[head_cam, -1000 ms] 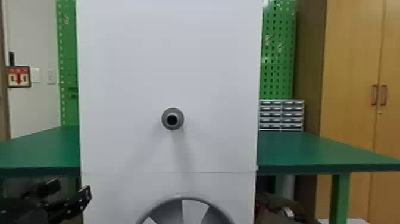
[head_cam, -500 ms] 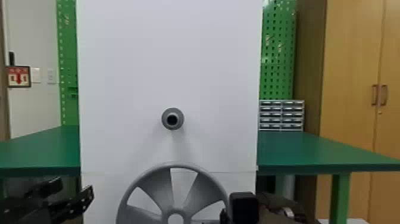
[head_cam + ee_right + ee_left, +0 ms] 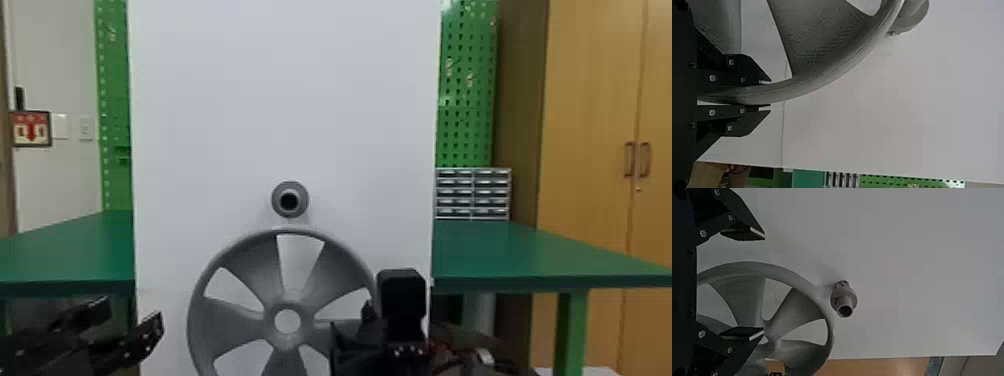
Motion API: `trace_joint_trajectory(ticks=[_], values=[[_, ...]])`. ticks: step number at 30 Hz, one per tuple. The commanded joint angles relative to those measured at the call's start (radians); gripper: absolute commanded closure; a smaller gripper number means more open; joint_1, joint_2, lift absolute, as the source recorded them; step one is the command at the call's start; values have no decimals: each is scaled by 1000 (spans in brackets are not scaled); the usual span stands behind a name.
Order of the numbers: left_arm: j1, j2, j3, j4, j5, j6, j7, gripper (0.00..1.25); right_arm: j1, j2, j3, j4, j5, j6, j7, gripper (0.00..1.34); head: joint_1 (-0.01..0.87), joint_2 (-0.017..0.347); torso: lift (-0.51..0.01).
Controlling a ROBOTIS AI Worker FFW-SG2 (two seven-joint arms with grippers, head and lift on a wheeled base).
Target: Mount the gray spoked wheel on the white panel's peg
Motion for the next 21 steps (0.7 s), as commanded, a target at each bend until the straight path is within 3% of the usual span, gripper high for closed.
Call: trace_joint_trajectory(ticks=[1, 10, 21], values=[[-4, 1, -7, 3, -2, 4, 0, 403, -47, 2, 16, -6, 2, 5, 0, 1213, 91, -8, -483], [-18, 8, -33, 17, -3, 6, 0, 403, -125, 19, 16, -17, -7, 55, -1, 1213, 91, -8, -483], [-30, 13, -50, 22, -5, 9, 0, 403, -199, 8, 22, -21, -18, 68, -1, 1213, 91, -8, -483]])
